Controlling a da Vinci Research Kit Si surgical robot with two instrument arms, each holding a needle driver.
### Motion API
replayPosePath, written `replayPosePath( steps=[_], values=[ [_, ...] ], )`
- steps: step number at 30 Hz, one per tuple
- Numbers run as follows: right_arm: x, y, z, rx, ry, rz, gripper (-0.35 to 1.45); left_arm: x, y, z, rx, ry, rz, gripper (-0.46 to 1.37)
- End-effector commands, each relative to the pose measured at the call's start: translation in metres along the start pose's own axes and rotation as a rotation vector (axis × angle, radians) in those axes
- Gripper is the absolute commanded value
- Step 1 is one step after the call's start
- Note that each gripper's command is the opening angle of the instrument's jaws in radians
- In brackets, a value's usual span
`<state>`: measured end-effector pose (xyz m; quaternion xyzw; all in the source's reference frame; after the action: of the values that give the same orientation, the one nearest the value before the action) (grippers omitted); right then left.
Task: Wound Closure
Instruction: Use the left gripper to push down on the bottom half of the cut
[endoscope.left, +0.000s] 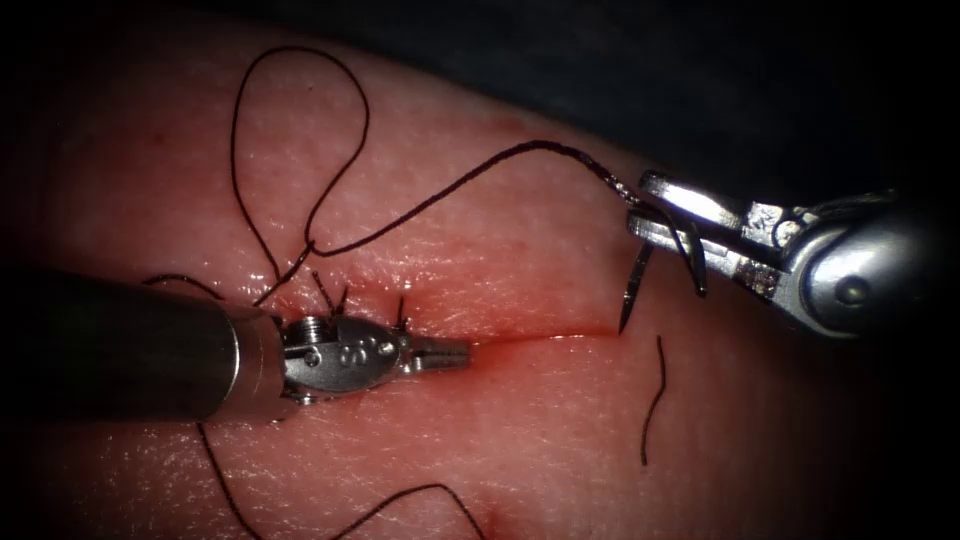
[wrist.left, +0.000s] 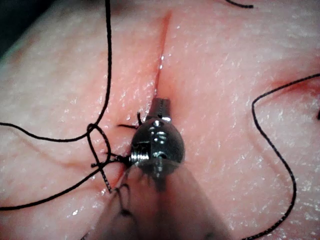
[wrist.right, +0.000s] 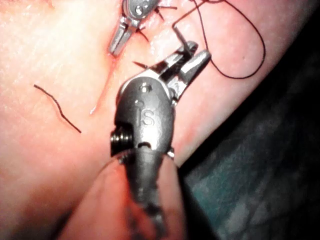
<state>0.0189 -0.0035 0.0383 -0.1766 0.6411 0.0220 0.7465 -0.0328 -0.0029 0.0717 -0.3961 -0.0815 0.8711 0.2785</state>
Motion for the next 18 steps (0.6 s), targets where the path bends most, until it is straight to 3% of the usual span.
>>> replayPosePath(
  steps=[1,9,18],
  values=[
    [-0.0006,0.0000,0.0006,-0.005,0.014,-0.024,-0.35,0.0001,0.0000,0.0000,-0.004,0.000,-0.001,-0.35],
    [-0.0062,-0.0020,0.0047,-0.022,0.057,-0.055,-0.35,0.0003,0.0004,-0.0004,-0.006,0.000,-0.003,-0.35],
    [-0.0094,-0.0033,0.0060,-0.023,0.058,-0.080,-0.35,0.0003,0.0007,-0.0009,-0.006,0.000,-0.003,-0.35]
  ],
)
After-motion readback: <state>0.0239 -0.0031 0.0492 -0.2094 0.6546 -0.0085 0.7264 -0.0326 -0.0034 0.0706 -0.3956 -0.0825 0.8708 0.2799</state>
